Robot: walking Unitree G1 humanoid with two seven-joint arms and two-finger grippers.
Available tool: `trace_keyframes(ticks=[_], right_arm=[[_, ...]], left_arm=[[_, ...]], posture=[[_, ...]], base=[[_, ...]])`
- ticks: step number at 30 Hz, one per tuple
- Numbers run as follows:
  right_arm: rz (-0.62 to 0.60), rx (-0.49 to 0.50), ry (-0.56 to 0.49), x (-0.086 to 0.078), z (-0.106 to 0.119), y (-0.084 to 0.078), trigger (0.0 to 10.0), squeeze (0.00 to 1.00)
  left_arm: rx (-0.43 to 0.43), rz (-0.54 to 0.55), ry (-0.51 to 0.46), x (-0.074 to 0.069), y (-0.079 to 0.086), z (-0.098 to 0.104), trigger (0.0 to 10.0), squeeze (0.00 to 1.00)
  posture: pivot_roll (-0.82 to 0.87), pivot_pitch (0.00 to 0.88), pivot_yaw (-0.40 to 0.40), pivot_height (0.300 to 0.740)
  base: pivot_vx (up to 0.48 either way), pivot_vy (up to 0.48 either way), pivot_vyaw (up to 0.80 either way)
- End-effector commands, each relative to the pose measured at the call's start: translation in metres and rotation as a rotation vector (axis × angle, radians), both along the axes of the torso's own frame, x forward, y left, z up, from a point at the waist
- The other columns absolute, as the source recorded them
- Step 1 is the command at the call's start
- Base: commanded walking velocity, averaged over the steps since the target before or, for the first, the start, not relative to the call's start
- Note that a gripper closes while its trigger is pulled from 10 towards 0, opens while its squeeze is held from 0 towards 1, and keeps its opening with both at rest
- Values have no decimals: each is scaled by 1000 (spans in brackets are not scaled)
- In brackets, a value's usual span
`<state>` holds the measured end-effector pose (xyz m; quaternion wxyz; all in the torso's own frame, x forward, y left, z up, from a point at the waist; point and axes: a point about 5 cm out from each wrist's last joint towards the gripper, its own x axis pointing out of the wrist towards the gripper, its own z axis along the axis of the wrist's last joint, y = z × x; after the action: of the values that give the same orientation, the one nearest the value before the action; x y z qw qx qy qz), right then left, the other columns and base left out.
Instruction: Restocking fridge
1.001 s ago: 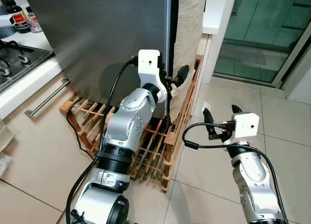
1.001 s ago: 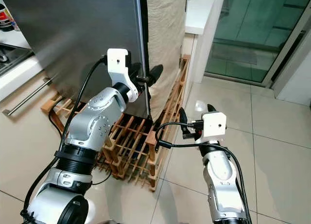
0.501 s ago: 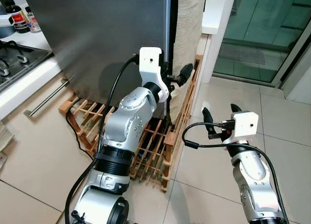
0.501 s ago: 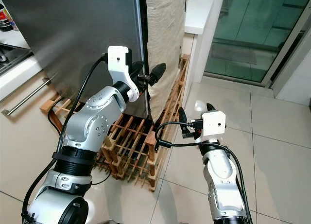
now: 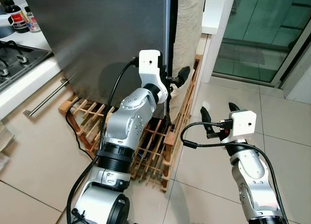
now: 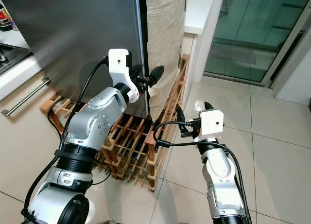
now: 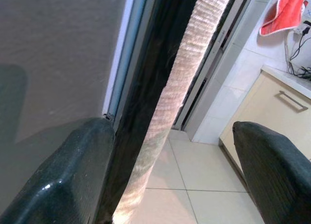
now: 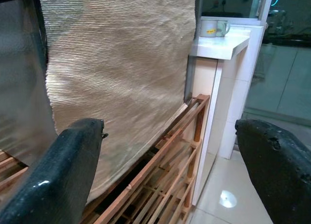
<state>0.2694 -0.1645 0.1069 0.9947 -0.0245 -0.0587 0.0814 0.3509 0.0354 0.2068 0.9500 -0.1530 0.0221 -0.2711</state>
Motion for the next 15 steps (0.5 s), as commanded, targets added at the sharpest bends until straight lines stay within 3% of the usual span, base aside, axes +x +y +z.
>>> trace_keyframes(ticks=[1, 7, 11, 15], right_arm=[[-5, 5, 20, -1, -3, 0, 10000, 0], [1, 1, 14, 0, -2, 1, 10000, 0], [3, 2, 11, 1, -2, 2, 10000, 0], [7, 2, 11, 2, -2, 3, 10000, 0]], left_arm=[[-28, -7, -24, 3, -7, 11, 10000, 0], [-52, -21, -35, 9, -12, 18, 10000, 0], [-105, -76, -9, 11, -25, 23, 10000, 0], [-98, -140, 18, 12, -39, 19, 10000, 0]], posture=[[-95, 0, 61, 740], [-94, 0, 62, 740], [-98, 0, 62, 740], [-101, 0, 62, 740]], base=[[0, 0, 0], [0, 0, 0], [0, 0, 0], [0, 0, 0]])
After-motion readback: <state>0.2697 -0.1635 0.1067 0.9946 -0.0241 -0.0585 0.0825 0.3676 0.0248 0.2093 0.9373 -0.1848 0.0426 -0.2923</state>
